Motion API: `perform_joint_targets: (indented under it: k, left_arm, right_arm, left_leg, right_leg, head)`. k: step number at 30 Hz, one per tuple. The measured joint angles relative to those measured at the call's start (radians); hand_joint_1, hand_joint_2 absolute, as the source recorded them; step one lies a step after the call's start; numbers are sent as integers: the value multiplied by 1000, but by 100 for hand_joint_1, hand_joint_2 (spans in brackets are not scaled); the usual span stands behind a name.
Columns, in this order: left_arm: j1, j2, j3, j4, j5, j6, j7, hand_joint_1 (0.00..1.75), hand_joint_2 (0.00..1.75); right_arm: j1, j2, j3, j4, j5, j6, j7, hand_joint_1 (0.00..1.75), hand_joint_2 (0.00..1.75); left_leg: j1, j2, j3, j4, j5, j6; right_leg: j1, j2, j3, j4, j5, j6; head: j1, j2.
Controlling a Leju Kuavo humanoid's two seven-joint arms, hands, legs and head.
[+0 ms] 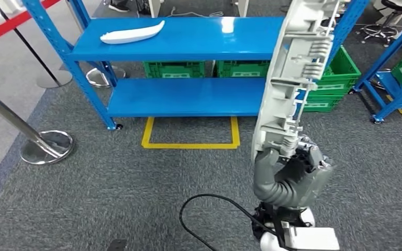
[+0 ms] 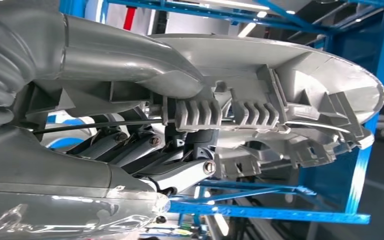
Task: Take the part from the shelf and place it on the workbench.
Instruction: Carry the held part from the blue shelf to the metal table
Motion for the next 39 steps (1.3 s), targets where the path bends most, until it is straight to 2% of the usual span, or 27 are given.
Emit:
perform_joint_targets:
  k: [2,5,6,7,8,9,11,12,13,15,17,18,20,21,22,23,24,26,28,29,31,33,35,36,37,38,39]
  left_arm:
    - [2,0,0,0,-1,-3,0,0,175]
    - [2,0,0,0,-2,-9,-1,0,175]
    - [2,0,0,0,-2,-11,-2,0,175]
    - [2,0,0,0,-2,-13,-2,0,175]
    - [2,0,0,0,-2,-14,-2,0,175]
    - [2,0,0,0,-2,-15,-2,0,175]
    - [2,0,0,0,-2,-15,-2,0,175]
    - [3,0,0,0,-3,-15,-2,0,175]
    - [3,1,0,0,-3,-15,-2,0,175]
    - [2,1,0,0,-3,-15,-2,0,175]
    - [1,1,0,0,-3,-15,-2,0,175]
    - [1,1,0,0,-3,-15,-2,0,175]
    - [2,1,0,0,-2,-15,-2,0,175]
    - [2,2,0,0,-2,-15,-2,0,175]
    - [3,2,0,0,-2,-15,-2,0,175]
    - [3,2,0,0,-2,-15,-2,0,175]
    - [3,2,0,0,-2,-15,-2,0,175]
    - [2,2,0,0,-2,-15,-2,0,175]
    - [1,1,0,0,-2,-16,-2,0,175]
    - [1,0,0,0,-2,-16,-2,0,175]
    - [0,0,0,0,-2,-16,-2,0,175]
    - [0,-2,0,0,-3,-16,-2,0,175]
    - [3,-2,0,0,-6,-16,-2,0,175]
    - [4,-1,0,0,-8,-16,-2,0,175]
    - [6,-1,0,0,-9,-16,-2,0,175]
    - [6,0,0,0,-10,-16,-2,0,175]
    - [6,0,0,0,-11,-17,-3,0,175]
  right_arm:
    - [0,0,2,0,0,1,4,175,175]
    - [-1,-2,6,0,-30,9,14,175,175]
    - [0,-3,7,0,-38,10,16,175,175]
    - [2,-4,8,0,-43,10,17,175,175]
    - [3,-5,9,0,-47,11,18,175,175]
    - [3,-6,10,0,-48,11,18,175,175]
    - [0,-6,11,0,-49,11,18,175,175]
    - [-1,-6,12,-1,-49,12,18,175,175]
    - [-2,-6,12,-1,-50,12,18,175,175]
    - [-1,-6,13,-3,-50,13,18,175,175]
    - [0,-7,13,-5,-50,13,18,175,175]
    - [0,-7,13,-6,-50,13,18,175,175]
    - [0,-7,13,-7,-50,12,18,175,175]
    - [1,-7,13,-7,-50,12,18,175,175]
    - [3,-7,13,-7,-50,12,18,175,175]
    - [4,-7,13,-7,-50,11,18,175,175]
    - [4,-7,13,-7,-50,11,18,175,175]
    - [4,-7,13,-7,-50,10,18,175,175]
    - [4,-7,13,-8,-48,8,16,175,175]
    - [4,-7,13,-9,-48,7,15,175,175]
    - [9,-8,13,-11,-45,4,12,175,175]
    - [13,-8,13,-14,-39,0,9,175,175]
    - [15,-8,15,-15,-32,-3,3,175,175]
    - [16,-8,15,-15,-28,-4,0,175,175]
    - [18,-8,15,-15,-22,-5,-5,175,175]
    - [20,-8,15,-16,-16,-6,-9,175,175]
    - [22,-8,15,-17,-11,-6,-13,175,175]
  left_leg:
    - [1,1,-3,-1,7,12]
    - [0,8,-8,-1,12,21]
    - [-1,12,-9,-1,13,23]
    - [-2,17,-11,0,13,23]
    - [-2,22,-11,0,13,23]
    - [-2,28,-10,1,13,23]
    - [-6,40,-11,4,11,17]
    - [-8,46,-12,5,10,12]
    - [-11,52,-13,6,10,7]
    - [-12,69,-14,6,11,-2]
    - [-9,63,-23,28,-11,-13]
    - [-7,51,-38,62,-35,-18]
    - [-5,26,-98,189,-100,-24]
    - [-5,21,-128,249,-122,-25]
    - [-5,18,-147,286,-127,-24]
    - [-5,16,-149,287,-114,-22]
    - [-5,10,-130,247,-82,-19]
    - [-2,-30,-67,119,-17,-12]
    - [1,-66,-25,31,6,-7]
    - [1,-67,-20,18,4,-4]
    - [1,-47,-21,12,7,5]
    - [4,-24,-21,7,12,16]
    - [4,0,-21,6,12,20]
    - [3,13,-21,7,12,21]
    - [3,26,-21,7,12,21]
    - [3,39,-21,7,11,20]
    - [3,51,-20,7,10,19]
  right_leg:
    - [-2,0,-19,41,-31,9]
    - [-3,0,-94,224,-128,16]
    - [-3,0,-112,270,-143,17]
    - [-3,0,-114,284,-142,16]
    - [-3,-2,-97,259,-124,15]
    - [-3,-8,-64,202,-95,14]
    - [1,-40,7,72,-52,8]
    - [3,-50,26,33,-43,4]
    - [6,-55,32,16,-43,-1]
    - [8,-36,26,15,-39,-15]
    - [5,-17,21,13,-33,-27]
    - [3,-9,20,11,-30,-32]
    - [1,8,16,11,-27,-38]
    - [1,18,13,11,-25,-39]
    - [2,30,12,11,-24,-40]
    - [2,41,11,11,-22,-40]
    - [1,53,10,11,-20,-38]
    - [2,77,8,14,-17,-32]
    - [4,98,-2,18,-13,-23]
    - [4,108,-7,18,-10,-17]
    - [1,116,-16,17,-6,-6]
    - [3,76,-41,61,-37,4]
    - [3,26,-91,177,-103,12]
    - [2,15,-116,239,-129,16]
    - [1,9,-131,277,-141,18]
    - [0,6,-130,283,-135,20]
    - [-1,-1,-107,247,-112,21]
  head:
    - [4,0]
    - [9,0]
    - [9,0]
    - [10,0]
    - [10,0]
    - [10,0]
    - [10,0]
    - [10,0]
    - [9,0]
    - [9,0]
    - [8,0]
    - [6,0]
    - [3,0]
    - [3,0]
    - [3,0]
    - [3,0]
    - [3,0]
    - [3,0]
    - [4,0]
    - [4,0]
    - [4,0]
    - [12,0]
    - [21,0]
    - [21,0]
    - [22,0]
    - [22,0]
    - [22,0]
